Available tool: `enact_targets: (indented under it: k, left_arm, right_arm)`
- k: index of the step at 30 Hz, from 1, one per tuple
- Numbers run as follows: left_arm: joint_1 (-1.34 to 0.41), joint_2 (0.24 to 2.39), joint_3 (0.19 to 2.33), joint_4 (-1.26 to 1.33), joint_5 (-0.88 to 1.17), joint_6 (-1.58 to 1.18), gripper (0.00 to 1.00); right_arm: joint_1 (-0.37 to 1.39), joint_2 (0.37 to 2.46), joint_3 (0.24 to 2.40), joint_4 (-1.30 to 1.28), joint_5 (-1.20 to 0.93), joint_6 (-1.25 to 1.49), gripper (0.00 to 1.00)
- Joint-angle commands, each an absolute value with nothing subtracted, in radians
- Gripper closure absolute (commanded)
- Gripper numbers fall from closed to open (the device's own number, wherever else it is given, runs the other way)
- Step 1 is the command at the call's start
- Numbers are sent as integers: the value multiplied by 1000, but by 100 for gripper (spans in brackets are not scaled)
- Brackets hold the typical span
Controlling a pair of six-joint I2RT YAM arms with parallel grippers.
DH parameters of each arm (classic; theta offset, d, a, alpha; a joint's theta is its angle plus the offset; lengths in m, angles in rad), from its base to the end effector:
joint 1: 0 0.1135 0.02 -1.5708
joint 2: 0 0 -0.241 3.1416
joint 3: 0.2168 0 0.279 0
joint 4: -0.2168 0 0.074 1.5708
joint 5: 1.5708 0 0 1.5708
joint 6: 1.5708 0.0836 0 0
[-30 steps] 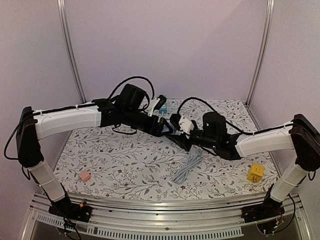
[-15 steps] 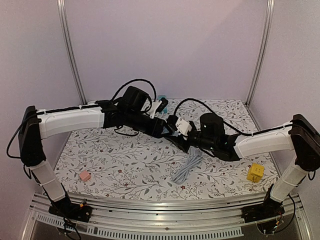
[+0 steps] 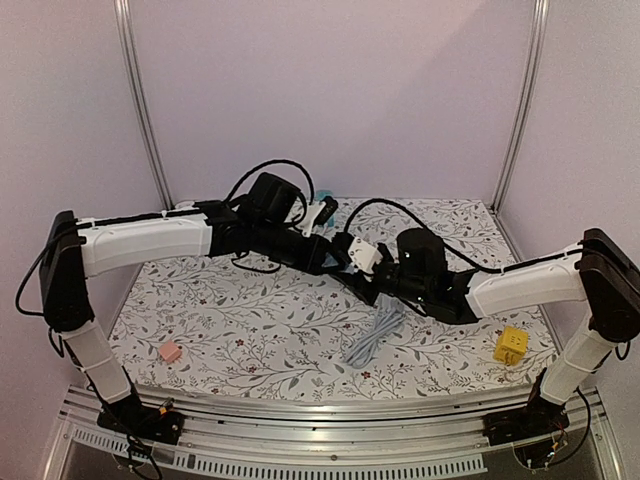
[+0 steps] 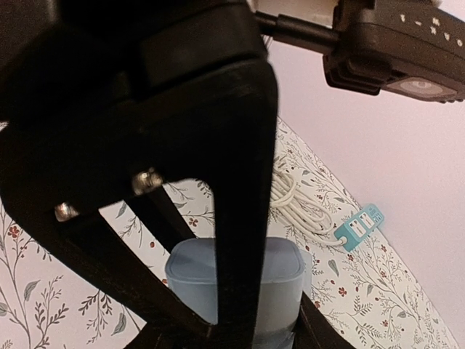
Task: Insert the plug
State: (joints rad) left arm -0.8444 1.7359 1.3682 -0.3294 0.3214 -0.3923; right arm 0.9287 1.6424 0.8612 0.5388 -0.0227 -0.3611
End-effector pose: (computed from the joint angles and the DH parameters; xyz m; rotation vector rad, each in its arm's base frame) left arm 0.2811 -0.3562 0.2109 0.7231 2.3244 -0.9777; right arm 0.2536 0.3422 0.1668 -1.1151 1.4554 0.4219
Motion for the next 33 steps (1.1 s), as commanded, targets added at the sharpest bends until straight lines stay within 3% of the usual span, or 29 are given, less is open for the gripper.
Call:
enact_targets:
  k: [1, 4, 8, 10, 13, 18, 33]
  left_arm:
    - [-854, 1763, 1389, -343, 322, -351, 100]
    - [-854, 1757, 1386, -346, 311, -351, 100]
    - [-853, 1728, 1369, -350, 260, -346, 100]
    - [-851, 1714, 1361, -360, 226, -336, 100]
    - [-841, 1692, 1348, -370, 190, -328, 100]
    - [-820, 1637, 1306, -356, 139, -318, 100]
    - [-777, 1391, 1102, -167, -298, -385, 100]
  right_arm:
    - [934, 1654, 884, 550, -28, -356, 100]
    - [935, 1654, 883, 555, -6, -340, 96]
    - [936, 1643, 866, 562, 63, -310, 35]
    - [935, 1632, 840, 580, 81, -304, 17]
    - [936, 1616, 799, 623, 121, -300, 2]
    - [936, 1605, 772, 634, 154, -298, 1]
    - [934, 1574, 654, 849, 417, -246, 1]
